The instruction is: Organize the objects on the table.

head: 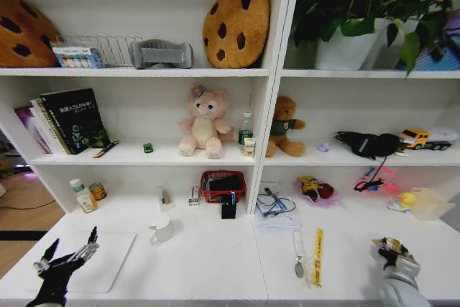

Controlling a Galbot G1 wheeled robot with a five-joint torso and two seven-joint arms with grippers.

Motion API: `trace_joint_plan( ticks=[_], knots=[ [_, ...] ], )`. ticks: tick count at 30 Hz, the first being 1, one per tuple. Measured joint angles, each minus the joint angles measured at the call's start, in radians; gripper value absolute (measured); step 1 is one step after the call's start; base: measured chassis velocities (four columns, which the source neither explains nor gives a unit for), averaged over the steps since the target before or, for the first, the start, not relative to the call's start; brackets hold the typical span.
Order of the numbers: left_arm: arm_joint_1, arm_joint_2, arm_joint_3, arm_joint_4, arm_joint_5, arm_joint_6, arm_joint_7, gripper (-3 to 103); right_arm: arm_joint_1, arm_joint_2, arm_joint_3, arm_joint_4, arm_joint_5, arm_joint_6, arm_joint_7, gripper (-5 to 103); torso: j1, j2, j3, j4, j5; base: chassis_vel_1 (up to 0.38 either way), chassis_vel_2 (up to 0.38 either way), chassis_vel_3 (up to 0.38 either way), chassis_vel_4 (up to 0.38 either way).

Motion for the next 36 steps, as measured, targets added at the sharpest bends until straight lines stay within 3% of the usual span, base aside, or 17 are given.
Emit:
trace_joint_plan(
  ticks=[6, 10, 19, 24, 29, 36],
  knots=[
    [0.000, 0.000, 0.000, 0.000, 0.000, 0.000, 0.000, 100, -0.010, 0.002, -0.002, 0.022, -0.007, 0.002, -0.003, 4, 0.000, 0.000, 0.000, 0.0000, 0.0001, 0.000, 0.000, 0.000, 0.000],
    [0.000, 0.000, 0.000, 0.000, 0.000, 0.000, 0.000, 100, -0.021, 0.002, 0.002, 0.061, -0.008, 0.002, -0.007, 1, 0.000, 0.000, 0.000, 0.0000, 0.0001, 0.000, 0.000, 0.000, 0.000],
    [0.000, 0.000, 0.000, 0.000, 0.000, 0.000, 0.000, 100, -0.030, -0.005, 0.001, 0.145, -0.004, 0.007, -0.054, 0, 0.000, 0.000, 0.000, -0.0001, 0.0001, 0.000, 0.000, 0.000, 0.000],
    [0.000, 0.000, 0.000, 0.000, 0.000, 0.000, 0.000, 100, 0.046, -0.042, -0.049, 0.209, 0.027, 0.034, -0.154, 0, 0.000, 0.000, 0.000, 0.0004, -0.0001, 0.000, 0.000, 0.000, 0.000],
    [0.000, 0.000, 0.000, 0.000, 0.000, 0.000, 0.000, 100, 0.200, -0.077, -0.117, 0.107, 0.013, 0.040, -0.214, 0, 0.000, 0.000, 0.000, 0.0002, 0.0000, 0.000, 0.000, 0.000, 0.000],
    [0.000, 0.000, 0.000, 0.000, 0.000, 0.000, 0.000, 100, 0.348, -0.090, -0.203, 0.005, -0.001, 0.040, -0.228, -2, 0.000, 0.000, 0.000, 0.0001, 0.0000, 0.000, 0.000, 0.000, 0.000]
  ],
)
